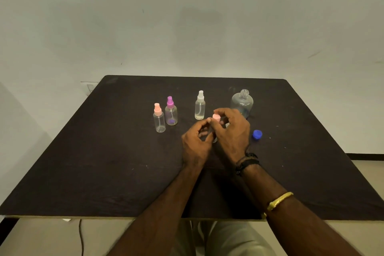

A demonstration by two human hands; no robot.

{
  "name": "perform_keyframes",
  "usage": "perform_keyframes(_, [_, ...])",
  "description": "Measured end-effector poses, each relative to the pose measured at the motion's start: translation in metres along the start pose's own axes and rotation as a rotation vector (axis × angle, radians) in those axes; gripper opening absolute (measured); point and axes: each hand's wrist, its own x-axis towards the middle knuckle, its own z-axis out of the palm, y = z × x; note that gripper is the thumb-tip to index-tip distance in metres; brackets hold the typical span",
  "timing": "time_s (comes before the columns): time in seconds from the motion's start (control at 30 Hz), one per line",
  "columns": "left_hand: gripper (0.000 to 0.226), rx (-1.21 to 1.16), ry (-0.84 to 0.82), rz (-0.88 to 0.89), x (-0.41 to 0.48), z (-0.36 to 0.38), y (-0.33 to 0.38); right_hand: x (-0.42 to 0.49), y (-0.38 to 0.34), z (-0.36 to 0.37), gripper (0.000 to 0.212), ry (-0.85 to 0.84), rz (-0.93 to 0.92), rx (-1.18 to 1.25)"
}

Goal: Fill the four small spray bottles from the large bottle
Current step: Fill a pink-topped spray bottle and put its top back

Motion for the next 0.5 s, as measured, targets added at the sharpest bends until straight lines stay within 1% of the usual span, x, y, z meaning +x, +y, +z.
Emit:
perform_keyframes(0.07, [0.043,-0.006,-0.015,0.007,-0.0003,0.0003,0.0013,0.0024,0.0015,0.0003,0.022,0.009,0.022,-0.003])
perform_keyframes(0.27, [0.041,-0.014,-0.040,-0.017,0.0004,-0.0010,0.0045,0.0012,-0.0026,-0.0012,0.018,0.023,0.006,0.031])
perform_keyframes(0.4, [0.042,0.002,-0.033,-0.015,0.0002,-0.0010,0.0045,-0.0008,-0.0019,-0.0002,0.021,0.009,0.003,0.111])
perform_keyframes(0.5, [0.041,-0.020,-0.052,-0.045,0.0017,0.0000,0.0044,-0.0021,-0.0028,-0.0016,0.024,-0.019,-0.014,0.173])
